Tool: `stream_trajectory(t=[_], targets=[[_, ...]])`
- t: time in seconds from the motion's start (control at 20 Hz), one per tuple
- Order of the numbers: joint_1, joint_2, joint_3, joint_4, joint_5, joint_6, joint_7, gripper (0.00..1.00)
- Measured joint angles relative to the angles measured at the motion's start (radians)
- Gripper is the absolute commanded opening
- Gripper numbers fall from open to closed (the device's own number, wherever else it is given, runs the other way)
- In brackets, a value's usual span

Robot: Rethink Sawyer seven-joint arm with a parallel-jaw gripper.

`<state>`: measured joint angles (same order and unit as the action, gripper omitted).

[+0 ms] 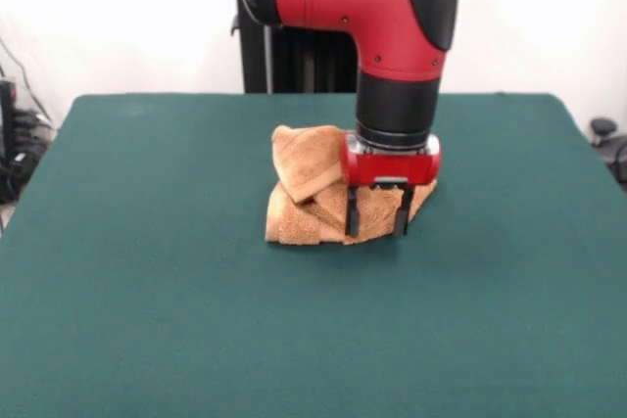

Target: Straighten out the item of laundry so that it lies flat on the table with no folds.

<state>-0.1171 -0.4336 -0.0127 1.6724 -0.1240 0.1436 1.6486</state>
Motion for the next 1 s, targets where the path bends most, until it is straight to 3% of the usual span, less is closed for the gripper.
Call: stream_trajectory(t=[0.45,1.0], targets=[[-0.004,0.029,0.022,-0.019,0.000,0.000,0.000,1.00],[-0.055,-0.104,0.031,0.077,0.000,0.017,0.000,1.00]])
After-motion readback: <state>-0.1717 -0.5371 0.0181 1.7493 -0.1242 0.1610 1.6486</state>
